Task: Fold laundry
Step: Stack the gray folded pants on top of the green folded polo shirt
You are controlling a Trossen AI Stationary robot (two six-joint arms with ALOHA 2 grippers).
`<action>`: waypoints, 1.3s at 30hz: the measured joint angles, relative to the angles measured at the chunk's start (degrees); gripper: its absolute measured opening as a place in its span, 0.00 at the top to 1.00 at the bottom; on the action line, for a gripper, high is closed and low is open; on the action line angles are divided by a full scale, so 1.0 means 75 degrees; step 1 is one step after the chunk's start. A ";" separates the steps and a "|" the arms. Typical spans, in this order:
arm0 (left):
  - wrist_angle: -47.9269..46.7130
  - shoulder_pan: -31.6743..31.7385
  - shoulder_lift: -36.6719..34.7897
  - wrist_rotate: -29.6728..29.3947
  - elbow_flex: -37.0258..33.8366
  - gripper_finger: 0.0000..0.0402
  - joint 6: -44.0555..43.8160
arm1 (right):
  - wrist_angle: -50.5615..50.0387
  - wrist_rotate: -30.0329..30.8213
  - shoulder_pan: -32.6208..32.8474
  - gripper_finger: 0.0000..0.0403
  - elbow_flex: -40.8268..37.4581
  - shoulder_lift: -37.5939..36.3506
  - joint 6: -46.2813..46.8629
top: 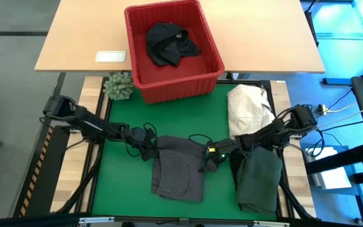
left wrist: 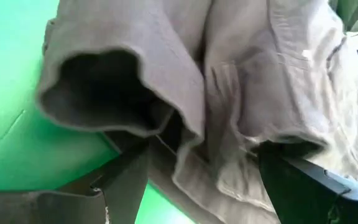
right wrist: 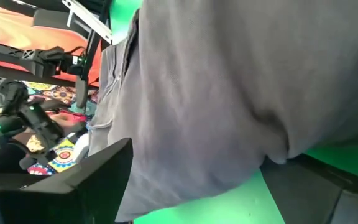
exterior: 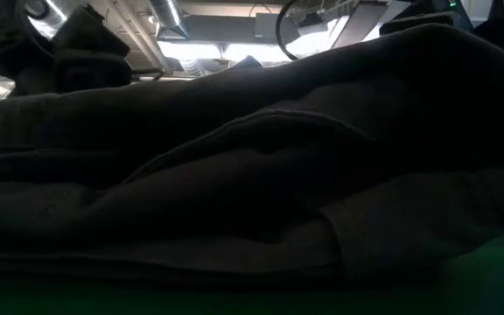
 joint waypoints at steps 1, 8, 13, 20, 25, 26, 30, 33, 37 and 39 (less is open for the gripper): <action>0.0142 0.0045 0.0185 0.0058 0.0001 0.28 -0.0021 | 0.0123 -0.0002 0.0000 0.16 0.0000 0.0075 0.0001; 0.1117 0.0191 0.1217 0.0012 0.0049 0.28 0.0039 | 0.0483 0.0216 -0.0178 0.17 0.0000 0.0384 -0.0352; 0.1330 0.0095 0.1215 -0.0150 0.0080 0.36 0.0167 | 0.0537 0.0315 -0.0422 0.38 0.0000 0.0393 -0.0757; 0.1293 -0.0127 0.1279 -0.0014 0.0422 0.74 0.0381 | 0.1198 -0.0266 -0.0670 0.94 0.0114 0.0393 -0.1079; 0.1544 -0.0290 0.1279 0.0502 0.1031 0.96 0.0448 | 0.1288 -0.0733 -0.0561 0.92 0.0361 -0.0085 -0.0554; 0.1557 -0.0331 0.1277 0.0500 0.1179 0.96 0.0521 | 0.1103 -0.0739 -0.0494 0.93 0.0372 -0.0281 -0.0516; 0.1380 -0.0492 0.1279 0.0494 0.1817 0.98 0.0821 | -0.0464 -0.0670 -0.0255 0.97 0.0558 -0.1284 -0.0515; 0.1114 -0.0573 0.1268 0.0491 0.2316 0.98 0.1086 | -0.2202 -0.0261 -0.0015 0.96 0.0765 -0.2254 -0.0550; 0.0585 -0.0576 0.1265 0.0420 0.3059 0.98 0.1507 | -0.4465 0.0505 0.0375 0.97 0.1097 -0.3589 -0.0542; 0.0238 -0.0553 0.1263 0.0373 0.3470 0.98 0.1788 | -0.5567 0.0927 0.0618 0.97 0.1372 -0.4141 -0.0367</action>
